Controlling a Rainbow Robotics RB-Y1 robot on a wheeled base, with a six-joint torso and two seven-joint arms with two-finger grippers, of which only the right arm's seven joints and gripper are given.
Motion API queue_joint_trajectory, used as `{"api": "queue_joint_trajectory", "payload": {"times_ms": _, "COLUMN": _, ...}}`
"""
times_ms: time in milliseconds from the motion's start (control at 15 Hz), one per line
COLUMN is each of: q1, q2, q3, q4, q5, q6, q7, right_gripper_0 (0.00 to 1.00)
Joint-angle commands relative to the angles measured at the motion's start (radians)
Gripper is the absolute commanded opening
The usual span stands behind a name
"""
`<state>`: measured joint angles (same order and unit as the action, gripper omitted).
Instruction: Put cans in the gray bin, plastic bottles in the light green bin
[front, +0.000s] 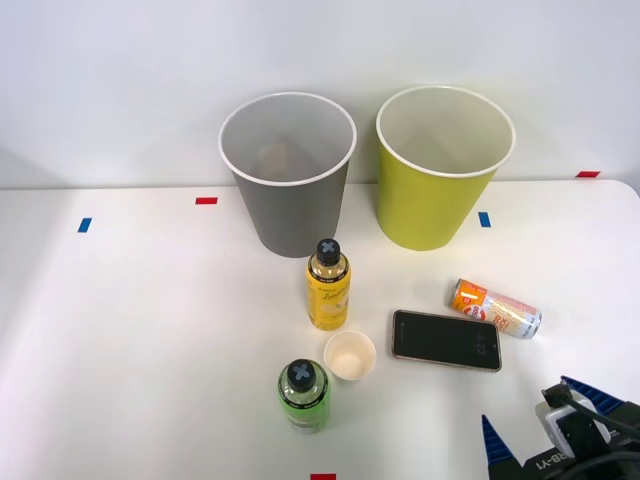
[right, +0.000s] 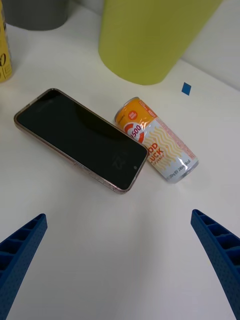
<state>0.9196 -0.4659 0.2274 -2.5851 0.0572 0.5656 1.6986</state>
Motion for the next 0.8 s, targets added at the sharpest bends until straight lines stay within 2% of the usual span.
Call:
{"api": "queue_joint_trajectory", "payload": {"times_ms": 67, "q1": -0.127, "q2": -0.100, "q3": -0.036, "q4": -0.033, "q5": -0.027, "q6": 0.197, "q7": -0.004, "right_gripper_0": 1.00}}
{"api": "queue_joint_trajectory", "payload": {"times_ms": 267, "q1": -0.277, "q2": -0.138, "q3": -0.083, "q4": -0.033, "q5": -0.162, "q6": 0.341, "q7": -0.004, "right_gripper_0": 1.00}}
{"api": "queue_joint_trajectory", "payload": {"times_ms": 533, "q1": -0.433, "q2": -0.129, "q3": -0.175, "q4": -0.033, "q5": -0.338, "q6": 0.540, "q7": 0.024, "right_gripper_0": 1.00}}
{"api": "queue_joint_trajectory", "payload": {"times_ms": 667, "q1": -0.484, "q2": -0.128, "q3": -0.229, "q4": -0.033, "q5": -0.407, "q6": 0.619, "q7": 0.110, "right_gripper_0": 1.00}}
{"api": "queue_joint_trajectory", "payload": {"times_ms": 800, "q1": -0.576, "q2": -0.119, "q3": -0.280, "q4": -0.033, "q5": -0.485, "q6": 0.775, "q7": 0.200, "right_gripper_0": 1.00}}
